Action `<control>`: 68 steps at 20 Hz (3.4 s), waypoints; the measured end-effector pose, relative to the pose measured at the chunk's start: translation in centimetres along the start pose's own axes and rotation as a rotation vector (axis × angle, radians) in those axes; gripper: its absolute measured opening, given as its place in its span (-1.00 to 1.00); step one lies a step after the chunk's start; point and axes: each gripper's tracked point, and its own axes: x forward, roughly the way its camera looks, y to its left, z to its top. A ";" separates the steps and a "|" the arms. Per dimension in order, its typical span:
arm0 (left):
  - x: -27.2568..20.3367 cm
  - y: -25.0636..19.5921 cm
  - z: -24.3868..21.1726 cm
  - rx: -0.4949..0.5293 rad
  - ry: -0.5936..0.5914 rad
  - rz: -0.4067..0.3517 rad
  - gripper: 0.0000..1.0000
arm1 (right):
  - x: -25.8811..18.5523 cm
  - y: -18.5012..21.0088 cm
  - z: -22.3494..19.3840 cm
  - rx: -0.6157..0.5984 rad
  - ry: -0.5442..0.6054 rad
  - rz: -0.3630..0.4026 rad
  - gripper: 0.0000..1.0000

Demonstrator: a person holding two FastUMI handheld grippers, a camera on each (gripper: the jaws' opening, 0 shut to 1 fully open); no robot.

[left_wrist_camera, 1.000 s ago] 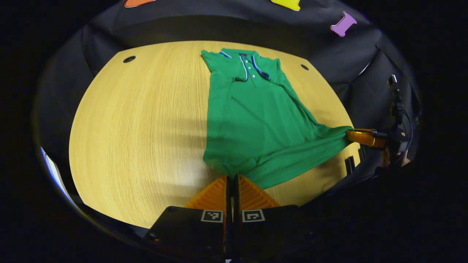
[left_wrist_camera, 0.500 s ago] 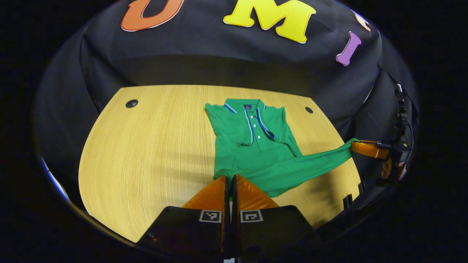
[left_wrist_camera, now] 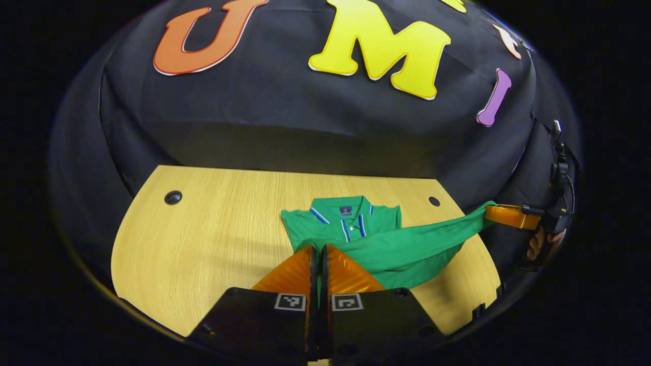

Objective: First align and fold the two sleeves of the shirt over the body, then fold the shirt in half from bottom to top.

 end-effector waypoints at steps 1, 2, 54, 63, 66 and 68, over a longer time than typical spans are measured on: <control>0.7 0.1 0.5 0.005 -0.012 0.005 -0.89 | 0.7 0.1 0.5 0.002 -0.009 -0.002 -1.00; 1.3 0.2 1.0 0.005 -0.025 0.012 -0.89 | 1.4 0.2 1.2 0.009 -0.016 -0.003 -0.99; -6.5 -3.5 9.3 -0.022 -0.451 0.308 1.00 | -3.5 2.0 7.0 -0.082 -0.370 -0.116 0.91; -22.0 -10.2 5.7 0.081 -0.579 0.269 1.00 | -21.4 6.9 1.3 -0.063 -0.498 -0.136 0.89; -24.7 -11.5 3.5 0.105 -0.578 0.257 1.00 | -25.3 8.7 -1.3 -0.072 -0.507 -0.138 0.93; -26.2 -12.0 2.5 0.114 -0.581 0.255 1.00 | -27.2 9.4 -2.4 -0.078 -0.512 -0.135 0.89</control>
